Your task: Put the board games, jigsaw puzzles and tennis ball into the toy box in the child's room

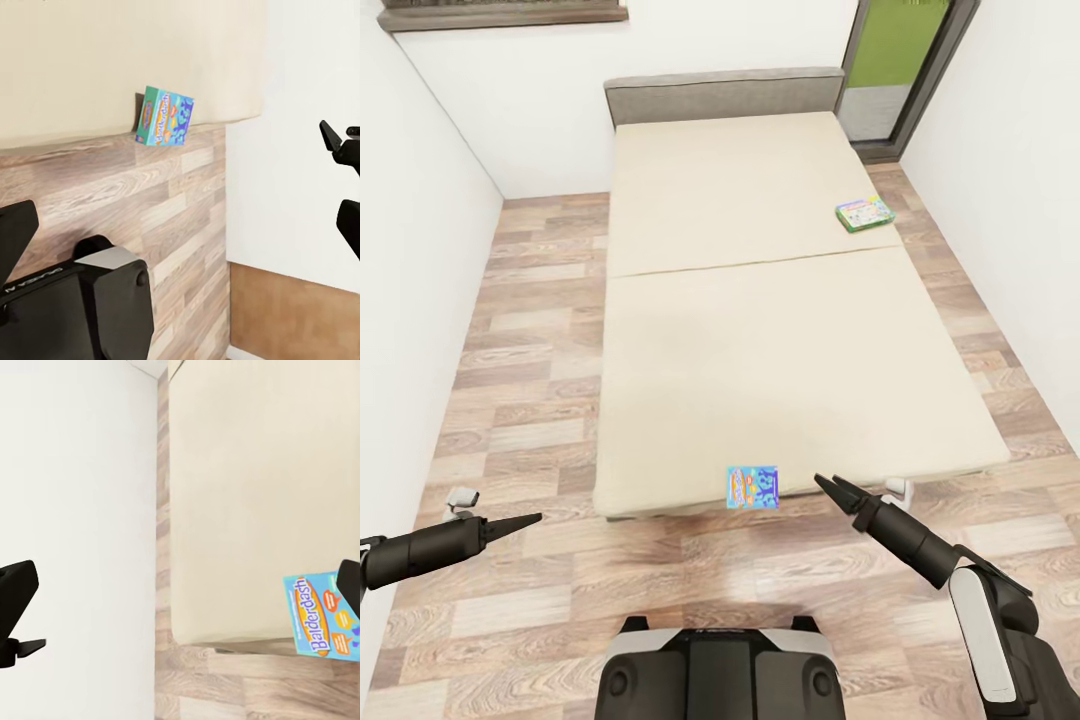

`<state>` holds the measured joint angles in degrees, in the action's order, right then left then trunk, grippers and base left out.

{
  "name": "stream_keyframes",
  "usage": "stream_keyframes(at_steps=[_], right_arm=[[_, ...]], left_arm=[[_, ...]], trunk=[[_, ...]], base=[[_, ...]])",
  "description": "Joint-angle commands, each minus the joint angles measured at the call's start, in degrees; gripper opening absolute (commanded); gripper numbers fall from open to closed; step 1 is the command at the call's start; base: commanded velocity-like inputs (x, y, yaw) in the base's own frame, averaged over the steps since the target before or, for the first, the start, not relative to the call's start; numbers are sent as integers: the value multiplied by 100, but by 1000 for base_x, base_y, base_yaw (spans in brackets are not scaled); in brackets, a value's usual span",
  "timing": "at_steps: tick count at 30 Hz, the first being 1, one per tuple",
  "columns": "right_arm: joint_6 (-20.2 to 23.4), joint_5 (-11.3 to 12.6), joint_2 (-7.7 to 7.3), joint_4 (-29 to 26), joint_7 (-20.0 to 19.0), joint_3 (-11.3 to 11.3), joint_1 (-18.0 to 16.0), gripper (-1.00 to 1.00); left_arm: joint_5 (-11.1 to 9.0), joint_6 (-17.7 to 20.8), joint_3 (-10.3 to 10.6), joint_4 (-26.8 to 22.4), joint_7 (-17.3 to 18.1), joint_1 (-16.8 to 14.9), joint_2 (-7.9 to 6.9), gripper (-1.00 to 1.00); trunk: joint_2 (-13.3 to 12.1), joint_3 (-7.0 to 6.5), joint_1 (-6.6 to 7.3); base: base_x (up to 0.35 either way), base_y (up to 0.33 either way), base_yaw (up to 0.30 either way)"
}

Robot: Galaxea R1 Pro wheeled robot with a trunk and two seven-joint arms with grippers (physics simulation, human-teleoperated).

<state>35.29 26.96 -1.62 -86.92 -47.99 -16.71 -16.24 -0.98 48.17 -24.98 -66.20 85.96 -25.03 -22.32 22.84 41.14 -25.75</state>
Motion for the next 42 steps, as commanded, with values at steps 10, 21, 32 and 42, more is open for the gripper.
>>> stream_keyframes(at_steps=[10,21,32,42], right_arm=[[39,29,-1,-1,20,2,-2,100],[32,29,-5,5,32,-3,-2,100],[16,30,4,8,39,5,-2,100],[9,-71,12,61,44,9,-2,100]], left_arm=[[1,60,-16,-2,22,-2,-1,100],[4,60,-5,-3,25,-2,-1,100],[2,60,-22,-2,26,-2,-1,100],[1,60,3,0,18,-2,6,100]], trunk=[[8,-89,-4],[8,-193,-4],[8,-297,-4],[8,-391,-4]], base=[[0,0,0],[0,0,0],[0,0,0],[0,0,0]])
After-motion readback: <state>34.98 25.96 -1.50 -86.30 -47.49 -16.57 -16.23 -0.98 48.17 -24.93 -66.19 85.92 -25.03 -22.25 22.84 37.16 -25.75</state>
